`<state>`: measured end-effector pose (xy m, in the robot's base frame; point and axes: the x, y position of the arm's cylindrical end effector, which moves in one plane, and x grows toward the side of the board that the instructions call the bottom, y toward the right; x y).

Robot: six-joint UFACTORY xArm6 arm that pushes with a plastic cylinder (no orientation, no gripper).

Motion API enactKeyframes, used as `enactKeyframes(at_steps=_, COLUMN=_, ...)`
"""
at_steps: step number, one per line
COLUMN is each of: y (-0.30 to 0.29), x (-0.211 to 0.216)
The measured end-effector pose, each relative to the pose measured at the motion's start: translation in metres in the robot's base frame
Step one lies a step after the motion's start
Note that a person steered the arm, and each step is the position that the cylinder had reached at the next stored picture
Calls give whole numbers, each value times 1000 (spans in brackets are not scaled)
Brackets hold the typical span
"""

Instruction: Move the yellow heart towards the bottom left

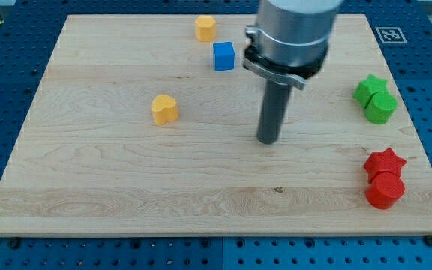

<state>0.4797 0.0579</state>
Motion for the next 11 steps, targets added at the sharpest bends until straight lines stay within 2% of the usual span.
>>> enactKeyframes(at_steps=2, y=-102, x=-56)
enactKeyframes(at_steps=3, y=-103, x=-56)
enactKeyframes(at_steps=5, y=-160, x=-32)
enactKeyframes(at_steps=6, y=-161, x=-64)
enactKeyframes(at_steps=7, y=-167, x=-62)
enactKeyframes(at_steps=9, y=-190, x=-4)
enactKeyframes(at_steps=10, y=-200, x=-2)
enactKeyframes(at_steps=11, y=-204, x=-28)
